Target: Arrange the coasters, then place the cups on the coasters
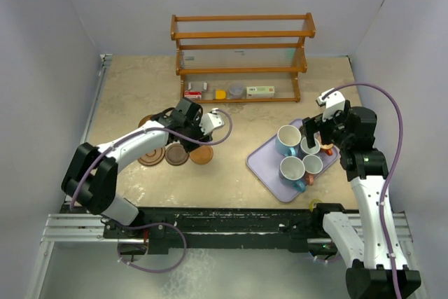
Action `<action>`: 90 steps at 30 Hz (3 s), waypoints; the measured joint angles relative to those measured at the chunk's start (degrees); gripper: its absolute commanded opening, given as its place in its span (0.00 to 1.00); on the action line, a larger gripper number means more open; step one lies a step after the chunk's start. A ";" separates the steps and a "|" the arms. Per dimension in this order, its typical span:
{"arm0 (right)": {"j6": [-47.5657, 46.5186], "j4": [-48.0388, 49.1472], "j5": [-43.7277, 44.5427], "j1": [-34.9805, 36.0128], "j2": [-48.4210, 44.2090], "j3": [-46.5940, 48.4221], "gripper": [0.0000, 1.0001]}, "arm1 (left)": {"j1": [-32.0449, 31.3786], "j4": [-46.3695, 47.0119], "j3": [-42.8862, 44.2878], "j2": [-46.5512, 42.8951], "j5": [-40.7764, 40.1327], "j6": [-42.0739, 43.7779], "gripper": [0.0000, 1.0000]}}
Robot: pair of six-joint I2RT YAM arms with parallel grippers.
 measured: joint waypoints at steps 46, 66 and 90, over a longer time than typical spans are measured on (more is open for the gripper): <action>-30.16 -18.08 2.64 13.09 42.93 21.24 0.66 | 9.05 8.13 -12.44 -31.61 -3.17 -3.58 0.85; -17.99 -17.64 2.95 10.88 46.86 21.49 0.43 | 9.05 9.86 -13.44 -30.60 0.02 -2.97 0.84; -7.06 -15.52 6.84 10.78 48.09 21.73 0.02 | 9.05 9.97 -5.51 -23.67 -0.79 -3.19 0.99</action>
